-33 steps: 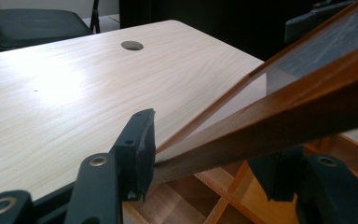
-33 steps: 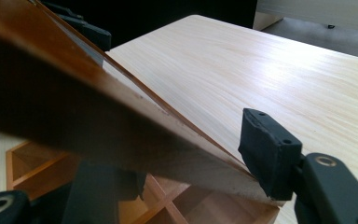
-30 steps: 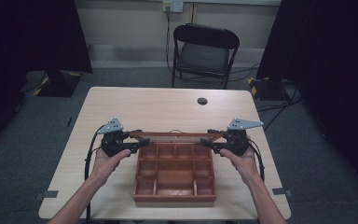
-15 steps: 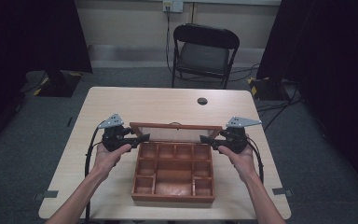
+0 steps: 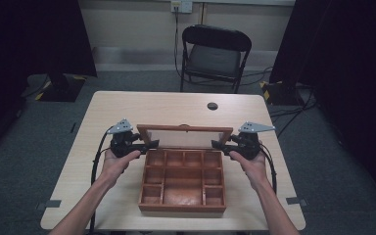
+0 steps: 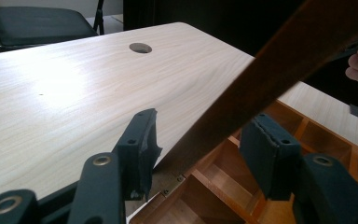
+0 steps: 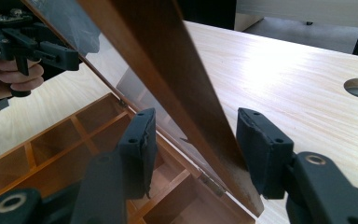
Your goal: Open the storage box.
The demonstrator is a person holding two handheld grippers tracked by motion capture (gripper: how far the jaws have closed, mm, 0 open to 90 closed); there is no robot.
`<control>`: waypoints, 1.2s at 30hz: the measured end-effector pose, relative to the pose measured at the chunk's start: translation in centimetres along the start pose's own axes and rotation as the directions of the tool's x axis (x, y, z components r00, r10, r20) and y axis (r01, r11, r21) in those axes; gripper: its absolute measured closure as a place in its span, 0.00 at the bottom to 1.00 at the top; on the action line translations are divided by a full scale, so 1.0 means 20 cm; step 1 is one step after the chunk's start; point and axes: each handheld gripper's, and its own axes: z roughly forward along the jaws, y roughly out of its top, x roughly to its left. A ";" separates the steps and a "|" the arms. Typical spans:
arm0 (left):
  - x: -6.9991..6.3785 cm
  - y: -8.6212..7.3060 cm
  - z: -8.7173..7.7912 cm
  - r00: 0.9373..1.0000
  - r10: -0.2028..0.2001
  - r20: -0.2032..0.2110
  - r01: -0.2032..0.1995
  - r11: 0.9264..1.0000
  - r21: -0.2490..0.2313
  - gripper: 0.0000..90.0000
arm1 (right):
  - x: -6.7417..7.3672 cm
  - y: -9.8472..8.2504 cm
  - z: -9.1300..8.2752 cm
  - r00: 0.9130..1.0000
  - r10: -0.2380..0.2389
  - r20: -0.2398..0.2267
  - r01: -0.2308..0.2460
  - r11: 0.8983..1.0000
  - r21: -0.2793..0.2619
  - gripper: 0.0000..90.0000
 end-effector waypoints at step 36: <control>0.07 -0.02 0.08 1.000 -0.010 -0.026 0.011 1.000 0.027 0.56 | -0.08 -0.04 0.10 0.999 0.025 0.025 -0.026 0.999 0.030 0.57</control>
